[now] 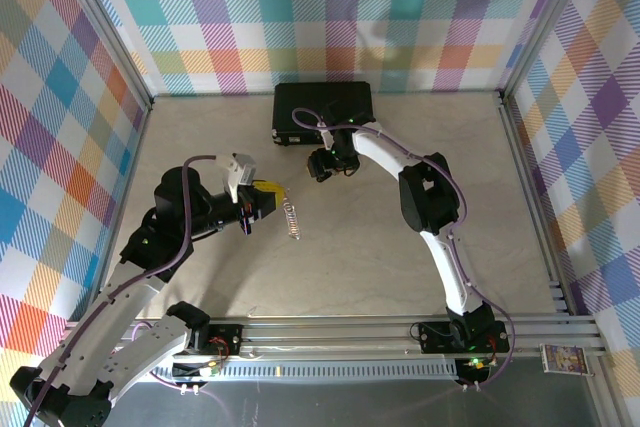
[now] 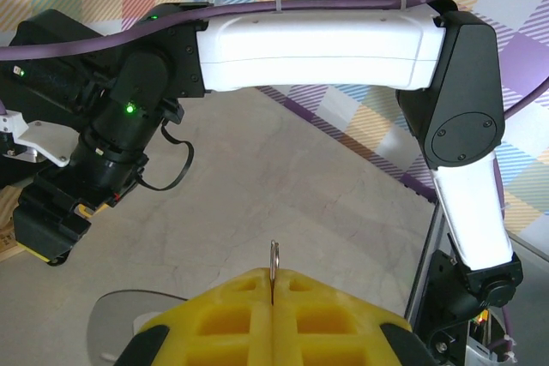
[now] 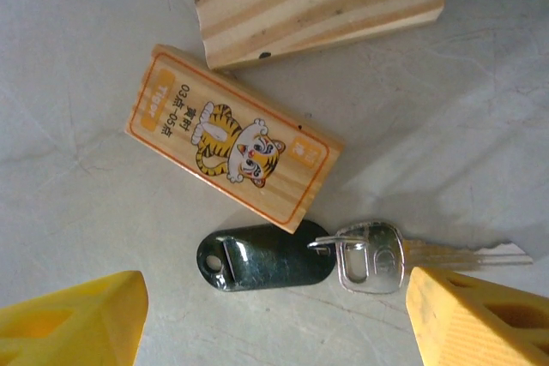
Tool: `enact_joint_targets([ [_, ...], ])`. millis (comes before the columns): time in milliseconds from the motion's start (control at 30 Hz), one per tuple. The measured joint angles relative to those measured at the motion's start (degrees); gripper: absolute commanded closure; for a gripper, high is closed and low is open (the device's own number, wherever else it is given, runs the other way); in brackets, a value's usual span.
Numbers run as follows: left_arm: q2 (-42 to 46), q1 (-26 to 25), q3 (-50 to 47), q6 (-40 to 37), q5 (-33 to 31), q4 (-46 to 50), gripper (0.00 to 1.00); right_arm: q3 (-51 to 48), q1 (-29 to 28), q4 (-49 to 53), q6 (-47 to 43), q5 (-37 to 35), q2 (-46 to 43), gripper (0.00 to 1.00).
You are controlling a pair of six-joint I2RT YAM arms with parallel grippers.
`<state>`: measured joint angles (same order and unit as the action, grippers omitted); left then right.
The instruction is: Put the keys on the keyring
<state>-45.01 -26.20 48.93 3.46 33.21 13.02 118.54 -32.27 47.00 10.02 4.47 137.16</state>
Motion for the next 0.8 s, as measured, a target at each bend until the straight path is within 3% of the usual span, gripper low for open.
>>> enact_joint_targets([
  [433,-0.31,0.59,-0.04,0.20,0.61,-0.11,1.00,3.85,-0.44,-2.12,-0.61,1.07,3.37,0.23],
  [800,-0.17,0.92,-0.81,0.26,0.83,-1.36,1.00,0.00,-0.52,-5.38,-1.57,1.55,1.97,0.30],
])
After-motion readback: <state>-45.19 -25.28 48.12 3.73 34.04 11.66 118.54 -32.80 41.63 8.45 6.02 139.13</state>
